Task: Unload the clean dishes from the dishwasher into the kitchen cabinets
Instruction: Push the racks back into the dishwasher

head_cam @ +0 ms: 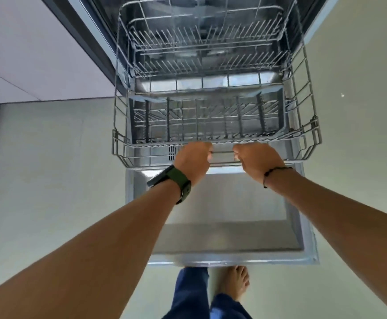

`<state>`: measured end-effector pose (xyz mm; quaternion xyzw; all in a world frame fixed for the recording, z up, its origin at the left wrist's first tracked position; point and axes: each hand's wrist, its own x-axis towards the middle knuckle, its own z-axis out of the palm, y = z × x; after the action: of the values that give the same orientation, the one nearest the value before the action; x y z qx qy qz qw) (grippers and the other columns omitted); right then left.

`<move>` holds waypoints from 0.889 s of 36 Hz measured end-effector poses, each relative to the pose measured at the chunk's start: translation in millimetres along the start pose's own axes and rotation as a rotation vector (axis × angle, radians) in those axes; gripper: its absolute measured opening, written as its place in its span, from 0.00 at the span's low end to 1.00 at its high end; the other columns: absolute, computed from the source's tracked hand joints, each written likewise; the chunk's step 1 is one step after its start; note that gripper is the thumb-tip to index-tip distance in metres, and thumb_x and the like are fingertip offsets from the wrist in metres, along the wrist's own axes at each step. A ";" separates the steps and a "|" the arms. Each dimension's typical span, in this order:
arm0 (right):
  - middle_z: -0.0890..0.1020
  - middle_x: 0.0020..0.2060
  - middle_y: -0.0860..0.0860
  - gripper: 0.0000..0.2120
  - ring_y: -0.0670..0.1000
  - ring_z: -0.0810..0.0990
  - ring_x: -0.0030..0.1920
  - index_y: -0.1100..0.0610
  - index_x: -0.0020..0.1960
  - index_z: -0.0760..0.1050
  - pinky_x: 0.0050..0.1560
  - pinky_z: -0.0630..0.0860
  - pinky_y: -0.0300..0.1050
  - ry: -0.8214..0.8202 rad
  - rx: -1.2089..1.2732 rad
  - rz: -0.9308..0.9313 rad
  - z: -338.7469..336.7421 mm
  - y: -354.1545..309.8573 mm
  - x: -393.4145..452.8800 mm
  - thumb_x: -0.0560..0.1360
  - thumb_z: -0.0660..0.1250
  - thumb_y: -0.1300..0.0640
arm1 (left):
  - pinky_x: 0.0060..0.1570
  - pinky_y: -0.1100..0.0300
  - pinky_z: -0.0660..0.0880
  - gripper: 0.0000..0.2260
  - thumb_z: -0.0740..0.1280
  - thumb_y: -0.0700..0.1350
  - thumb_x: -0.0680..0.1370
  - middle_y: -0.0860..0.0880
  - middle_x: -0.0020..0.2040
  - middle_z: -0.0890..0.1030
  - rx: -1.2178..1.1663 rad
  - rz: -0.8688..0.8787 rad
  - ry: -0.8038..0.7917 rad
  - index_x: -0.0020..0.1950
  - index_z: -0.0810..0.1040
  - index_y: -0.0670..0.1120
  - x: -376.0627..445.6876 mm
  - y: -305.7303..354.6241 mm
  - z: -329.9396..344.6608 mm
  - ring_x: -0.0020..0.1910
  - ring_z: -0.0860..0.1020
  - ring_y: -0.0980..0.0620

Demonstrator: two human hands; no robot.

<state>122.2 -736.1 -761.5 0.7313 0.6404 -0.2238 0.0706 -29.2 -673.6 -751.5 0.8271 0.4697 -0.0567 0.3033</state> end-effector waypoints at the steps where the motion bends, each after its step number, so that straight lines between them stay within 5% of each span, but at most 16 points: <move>1: 0.80 0.51 0.59 0.11 0.60 0.77 0.53 0.58 0.56 0.72 0.47 0.71 0.46 -0.003 -0.013 -0.002 -4.7 1.9 9.3 0.77 0.56 0.64 | 0.47 0.54 0.75 0.09 0.57 0.33 0.78 0.40 0.50 0.80 0.001 0.002 -0.007 0.51 0.76 0.39 9.3 -0.7 -3.9 0.48 0.77 0.42; 10: 0.77 0.56 0.63 0.15 0.63 0.76 0.57 0.62 0.61 0.71 0.53 0.73 0.51 -0.005 -0.152 0.044 -57.1 9.9 94.5 0.78 0.54 0.68 | 0.54 0.48 0.76 0.10 0.59 0.35 0.78 0.36 0.52 0.80 -0.048 0.010 -0.002 0.55 0.77 0.34 96.5 -2.3 -50.7 0.52 0.78 0.39; 15: 0.77 0.57 0.64 0.17 0.63 0.75 0.59 0.64 0.63 0.70 0.56 0.73 0.54 0.017 -0.234 0.037 -80.5 14.0 145.1 0.76 0.54 0.70 | 0.44 0.59 0.71 0.09 0.57 0.32 0.78 0.39 0.49 0.80 -0.015 0.015 0.073 0.50 0.77 0.36 148.7 -3.2 -74.5 0.50 0.78 0.43; 20: 0.77 0.56 0.68 0.15 0.67 0.76 0.58 0.68 0.61 0.72 0.56 0.73 0.56 0.090 -0.276 0.049 -101.1 21.1 187.4 0.75 0.57 0.71 | 0.54 0.53 0.76 0.12 0.57 0.30 0.77 0.39 0.52 0.81 0.003 0.023 0.138 0.54 0.77 0.36 195.4 -7.3 -90.4 0.54 0.79 0.43; 27: 0.75 0.59 0.69 0.15 0.67 0.75 0.60 0.70 0.61 0.72 0.59 0.72 0.57 0.148 -0.318 0.056 -116.8 28.0 229.7 0.77 0.54 0.71 | 0.52 0.64 0.74 0.12 0.57 0.33 0.80 0.44 0.52 0.81 -0.100 -0.023 0.219 0.55 0.79 0.40 239.6 -10.0 -106.3 0.52 0.79 0.48; 30: 0.76 0.58 0.68 0.15 0.66 0.75 0.59 0.70 0.60 0.72 0.58 0.72 0.57 0.160 -0.334 0.072 -117.4 32.9 245.4 0.76 0.54 0.71 | 0.57 0.59 0.75 0.11 0.58 0.32 0.78 0.43 0.52 0.81 -0.113 -0.032 0.178 0.50 0.79 0.41 255.3 -11.8 -113.1 0.49 0.78 0.49; 32: 0.76 0.57 0.68 0.15 0.66 0.76 0.58 0.70 0.59 0.72 0.57 0.73 0.57 0.173 -0.327 0.088 -116.1 34.8 255.3 0.76 0.53 0.72 | 0.58 0.59 0.75 0.11 0.60 0.32 0.78 0.43 0.56 0.80 -0.103 -0.031 0.158 0.55 0.79 0.39 263.9 -13.0 -117.6 0.55 0.78 0.48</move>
<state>203.6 -465.7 -771.2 0.7540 0.6392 -0.0496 0.1431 83.5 -407.6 -762.0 0.8049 0.5074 0.0281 0.3063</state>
